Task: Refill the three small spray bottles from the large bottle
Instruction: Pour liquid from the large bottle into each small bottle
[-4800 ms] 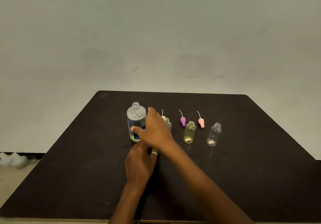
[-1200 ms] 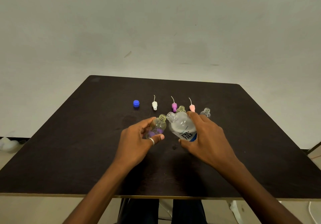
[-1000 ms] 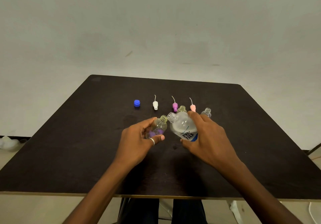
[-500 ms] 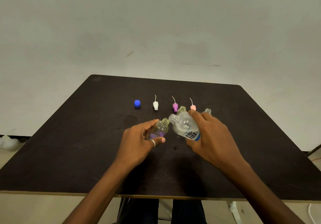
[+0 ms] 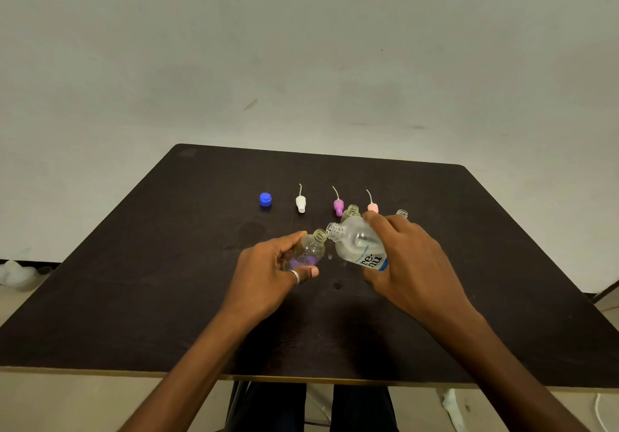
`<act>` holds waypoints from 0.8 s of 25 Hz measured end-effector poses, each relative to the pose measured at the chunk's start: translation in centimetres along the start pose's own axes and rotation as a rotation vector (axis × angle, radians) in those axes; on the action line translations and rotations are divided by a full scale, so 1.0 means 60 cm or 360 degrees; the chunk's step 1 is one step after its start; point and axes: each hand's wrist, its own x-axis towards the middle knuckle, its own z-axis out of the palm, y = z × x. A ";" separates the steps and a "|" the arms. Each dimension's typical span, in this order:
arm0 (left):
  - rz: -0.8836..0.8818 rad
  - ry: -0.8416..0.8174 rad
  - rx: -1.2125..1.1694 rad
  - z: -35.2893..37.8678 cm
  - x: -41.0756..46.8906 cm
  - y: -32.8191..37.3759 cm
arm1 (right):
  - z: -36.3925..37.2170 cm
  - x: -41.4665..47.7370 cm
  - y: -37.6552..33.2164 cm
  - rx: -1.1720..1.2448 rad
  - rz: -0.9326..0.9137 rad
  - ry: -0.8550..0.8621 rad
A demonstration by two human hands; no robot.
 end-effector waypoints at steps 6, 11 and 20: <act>0.0014 -0.0007 0.0046 -0.001 -0.001 0.001 | -0.003 -0.002 -0.002 -0.0063 -0.0018 0.0003; 0.0033 -0.0029 0.0106 0.000 0.000 0.001 | -0.007 -0.001 -0.003 -0.0074 -0.0029 0.0014; 0.0044 -0.0042 0.0109 0.001 0.000 0.001 | -0.006 -0.002 -0.001 -0.0087 -0.0045 0.0058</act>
